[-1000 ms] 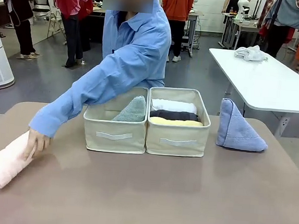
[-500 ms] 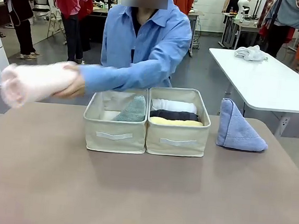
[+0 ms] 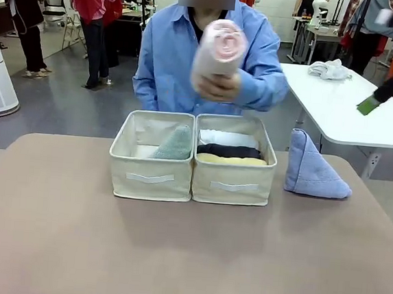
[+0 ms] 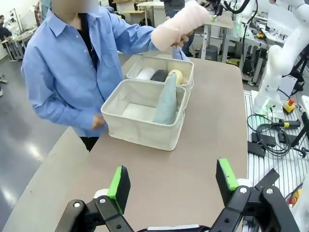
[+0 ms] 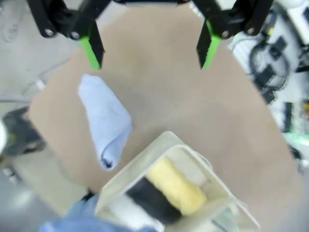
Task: Sort the towels based on their folding style.
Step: Pick up another triangle-folded towel from the table and place it in the left Fabric basket.
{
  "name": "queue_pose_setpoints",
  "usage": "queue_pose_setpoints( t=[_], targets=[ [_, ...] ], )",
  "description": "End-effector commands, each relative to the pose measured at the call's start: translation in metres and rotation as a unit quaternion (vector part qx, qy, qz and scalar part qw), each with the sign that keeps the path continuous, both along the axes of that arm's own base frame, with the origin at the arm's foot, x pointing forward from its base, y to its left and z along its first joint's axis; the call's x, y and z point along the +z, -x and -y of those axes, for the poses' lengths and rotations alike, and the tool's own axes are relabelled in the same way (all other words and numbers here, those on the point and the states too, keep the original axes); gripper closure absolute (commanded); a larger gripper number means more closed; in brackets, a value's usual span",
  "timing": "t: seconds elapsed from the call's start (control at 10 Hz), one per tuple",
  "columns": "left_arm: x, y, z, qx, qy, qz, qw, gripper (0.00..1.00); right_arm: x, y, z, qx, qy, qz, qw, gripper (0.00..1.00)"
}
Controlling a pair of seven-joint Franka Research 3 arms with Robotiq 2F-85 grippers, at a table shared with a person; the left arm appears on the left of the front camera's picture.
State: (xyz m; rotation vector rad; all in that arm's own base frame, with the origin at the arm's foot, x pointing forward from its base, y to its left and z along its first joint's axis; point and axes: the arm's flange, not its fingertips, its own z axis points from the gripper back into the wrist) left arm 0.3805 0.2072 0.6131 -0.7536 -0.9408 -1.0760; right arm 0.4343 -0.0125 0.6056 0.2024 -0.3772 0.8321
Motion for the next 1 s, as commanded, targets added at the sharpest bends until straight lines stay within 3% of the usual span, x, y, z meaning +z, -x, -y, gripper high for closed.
queue_pose_setpoints(
  t=[0.0, 0.1, 0.2, 0.3, 0.4, 0.5, 0.6, 0.9],
  targets=[
    [-0.003, 0.001, 0.001, -0.006, -0.002, 0.013, 1.000, 0.07, -0.022, -0.045, -0.009, 0.008, 0.081, -0.009, 0.997, 0.00],
    [-0.003, 0.001, 0.001, -0.006, -0.002, 0.013, 1.000, 0.07, -0.034, -0.044, -0.019, 0.029, 0.098, -0.026, 0.994, 0.00],
    [-0.003, 0.001, 0.001, -0.006, -0.002, 0.013, 1.000, 0.07, -0.015, -0.024, -0.015, 0.012, 0.042, -0.003, 0.999, 0.00],
    [-0.003, 0.001, 0.001, -0.006, -0.002, 0.013, 1.000, 0.07, -0.015, -0.024, -0.015, 0.012, 0.042, -0.003, 0.999, 0.00],
    [-0.003, 0.001, 0.001, -0.006, -0.002, 0.013, 1.000, 0.07, -0.037, -0.044, -0.024, 0.027, 0.075, -0.016, 0.997, 0.00],
    [-0.003, 0.001, 0.001, -0.006, -0.002, 0.013, 1.000, 0.07, -0.022, 0.000, 0.038, 0.047, 0.011, -0.026, 0.999, 0.00],
    [-0.003, 0.001, 0.001, -0.006, -0.002, 0.013, 1.000, 0.07, -0.016, 0.029, 0.087, 0.032, -0.033, -0.002, 0.999, 0.00],
    [-0.003, 0.001, 0.001, -0.006, -0.002, 0.013, 1.000, 0.07, -0.020, 0.024, 0.104, 0.025, -0.063, 0.005, 0.998, 0.00]
  ],
)
